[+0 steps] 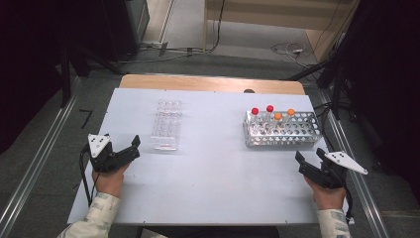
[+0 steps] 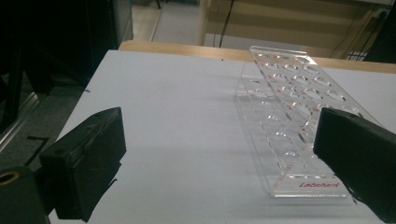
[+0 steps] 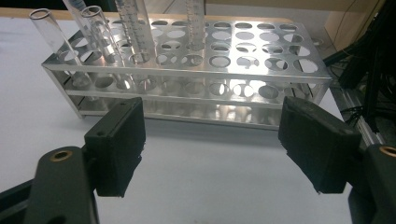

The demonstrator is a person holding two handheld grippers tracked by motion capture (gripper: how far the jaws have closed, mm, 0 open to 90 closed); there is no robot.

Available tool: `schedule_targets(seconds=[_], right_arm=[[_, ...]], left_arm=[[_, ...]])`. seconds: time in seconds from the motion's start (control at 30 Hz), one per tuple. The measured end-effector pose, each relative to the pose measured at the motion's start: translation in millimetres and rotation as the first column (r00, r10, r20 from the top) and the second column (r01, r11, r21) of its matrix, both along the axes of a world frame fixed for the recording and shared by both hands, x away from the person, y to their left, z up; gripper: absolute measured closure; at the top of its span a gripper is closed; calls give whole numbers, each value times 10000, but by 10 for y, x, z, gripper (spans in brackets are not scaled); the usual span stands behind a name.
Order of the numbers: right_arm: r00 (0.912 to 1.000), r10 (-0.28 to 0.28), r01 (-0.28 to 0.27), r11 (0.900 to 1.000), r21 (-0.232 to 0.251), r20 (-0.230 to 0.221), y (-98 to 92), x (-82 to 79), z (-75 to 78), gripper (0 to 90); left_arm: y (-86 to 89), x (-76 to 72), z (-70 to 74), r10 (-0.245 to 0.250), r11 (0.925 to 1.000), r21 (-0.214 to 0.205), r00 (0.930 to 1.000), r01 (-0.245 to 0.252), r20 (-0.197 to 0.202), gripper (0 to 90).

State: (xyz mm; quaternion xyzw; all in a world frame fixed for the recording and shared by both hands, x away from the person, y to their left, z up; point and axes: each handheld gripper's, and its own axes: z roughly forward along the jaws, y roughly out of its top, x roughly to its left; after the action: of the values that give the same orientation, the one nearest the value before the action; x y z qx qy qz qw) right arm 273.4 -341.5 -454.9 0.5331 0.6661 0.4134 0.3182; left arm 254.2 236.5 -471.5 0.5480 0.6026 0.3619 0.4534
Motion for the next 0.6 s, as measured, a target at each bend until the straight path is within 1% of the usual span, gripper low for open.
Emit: schedule_targets(seconds=[0.13,0.17,0.37,0.43,0.6], right_arm=[[10000,42,-42,10000,-45,5,9,-8,-1,224],[10000,41,-41,10000,-49,7,10,-9,0,224],[10000,12,-12,10000,53,29,23,6,18,231],[10000,53,-54,9999,99,74,52,28,36,235],[9993,348,-349,9994,78,149,173,98,67,237]], left_arm=[[-16,13,4,-4,10000,-5,10000,4,53,27],[-20,21,0,-11,10000,25,10000,11,-1,27],[-36,30,-5,-46,10000,28,10000,46,3,27],[-41,30,-6,-54,10000,68,10000,54,2,27],[-47,29,-10,-32,9999,136,10000,32,-19,27]])
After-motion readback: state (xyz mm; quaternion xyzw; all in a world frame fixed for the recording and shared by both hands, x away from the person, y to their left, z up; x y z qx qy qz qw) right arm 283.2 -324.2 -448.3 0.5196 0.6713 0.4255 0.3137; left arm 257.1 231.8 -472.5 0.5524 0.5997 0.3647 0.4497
